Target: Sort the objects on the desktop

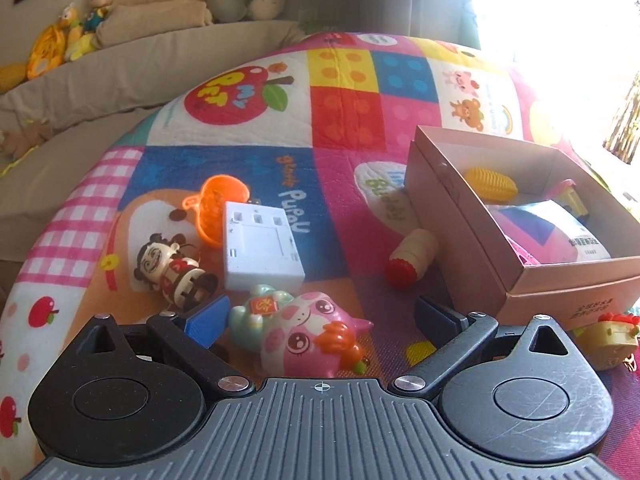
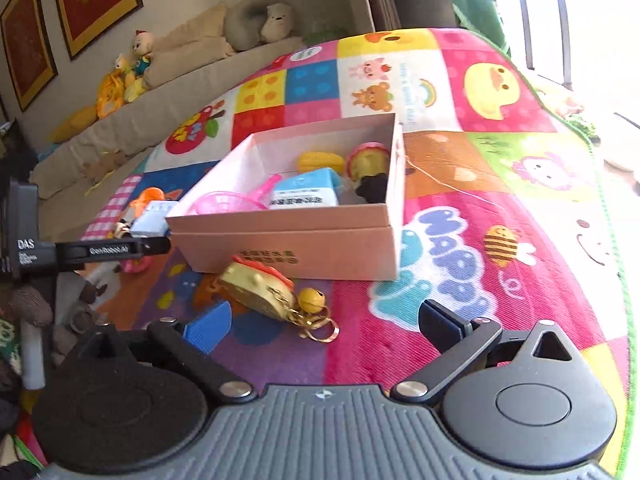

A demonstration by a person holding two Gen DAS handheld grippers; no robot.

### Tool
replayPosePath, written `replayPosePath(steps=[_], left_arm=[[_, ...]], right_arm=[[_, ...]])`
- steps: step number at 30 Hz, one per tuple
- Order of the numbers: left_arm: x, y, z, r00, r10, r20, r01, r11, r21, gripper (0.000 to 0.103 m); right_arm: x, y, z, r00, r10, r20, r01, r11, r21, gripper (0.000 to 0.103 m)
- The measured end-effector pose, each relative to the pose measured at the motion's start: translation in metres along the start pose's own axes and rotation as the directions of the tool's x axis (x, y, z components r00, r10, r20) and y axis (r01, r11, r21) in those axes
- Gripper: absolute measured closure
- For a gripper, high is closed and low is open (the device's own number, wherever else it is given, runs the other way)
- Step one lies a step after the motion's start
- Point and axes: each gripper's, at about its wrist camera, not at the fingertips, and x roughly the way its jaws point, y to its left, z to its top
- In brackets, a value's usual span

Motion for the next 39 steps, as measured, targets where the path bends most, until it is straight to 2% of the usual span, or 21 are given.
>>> replayPosePath(steps=[2,5,6,8,13,15,17,21,23,26,28,32,37,39], left_arm=[[0.002,-0.004,0.000,1.000,0.031,-0.002,-0.031,1.000,0.006,0.002],[-0.003,-0.002,0.000,0.999,0.041,0.004,-0.041,0.999,-0.020,0.004],[-0.006,-0.001,-0.001,0.999,0.048,0.010,-0.048,0.999,-0.023,0.006],[-0.009,0.000,-0.002,0.998,0.061,0.009,-0.061,0.998,-0.021,0.022],[-0.017,0.000,-0.006,0.997,0.081,0.006,-0.081,0.997,-0.018,0.028],[-0.026,-0.004,-0.010,0.997,0.072,-0.008,-0.072,0.997,-0.008,0.029],[-0.040,-0.009,-0.017,0.999,0.034,-0.038,-0.034,0.999,-0.005,0.028],[-0.068,-0.019,-0.034,0.993,-0.089,-0.083,0.090,0.996,-0.001,0.023],[-0.081,-0.026,-0.045,0.984,-0.155,-0.092,0.157,0.988,0.011,0.012],[-0.094,-0.036,-0.056,0.963,-0.249,-0.104,0.253,0.967,0.022,0.009],[-0.101,-0.042,-0.058,0.955,-0.284,-0.090,0.289,0.955,0.058,0.008],[-0.107,-0.044,-0.054,0.974,-0.226,-0.025,0.227,0.965,0.132,0.006],[-0.092,-0.034,-0.051,0.995,-0.102,0.013,0.100,0.988,0.114,0.004],[-0.087,-0.027,-0.055,0.997,-0.082,0.005,0.081,0.993,0.090,0.004]], right_arm=[[0.000,-0.003,-0.009,0.999,-0.030,0.014,0.030,1.000,-0.010,0.001],[0.005,-0.007,-0.016,0.999,-0.023,0.028,0.022,1.000,0.016,0.000],[0.006,-0.007,-0.017,0.999,-0.024,0.026,0.024,1.000,0.012,0.000],[0.008,-0.006,-0.017,1.000,-0.012,0.022,0.011,1.000,0.006,0.000],[0.018,-0.010,-0.018,0.999,0.001,-0.034,0.001,0.999,0.045,0.000],[0.018,-0.010,-0.018,1.000,0.000,-0.031,0.002,0.999,0.044,0.000],[0.017,-0.010,-0.019,1.000,-0.001,-0.031,0.002,0.999,0.044,0.000],[0.018,-0.009,-0.020,0.999,-0.007,-0.035,0.008,0.999,0.039,0.000],[0.019,-0.007,-0.020,0.999,-0.017,-0.040,0.018,0.999,0.026,0.000],[0.020,-0.004,-0.019,0.998,-0.035,-0.049,0.035,0.999,0.004,0.000],[0.021,-0.003,-0.020,0.998,-0.041,-0.052,0.041,0.999,-0.004,0.000],[0.024,0.000,-0.020,0.996,-0.056,-0.065,0.053,0.998,-0.033,0.000],[0.028,0.007,-0.021,0.993,-0.081,-0.091,0.071,0.992,-0.102,0.000],[0.029,0.011,-0.020,0.991,-0.086,-0.102,0.072,0.989,-0.132,0.000]])
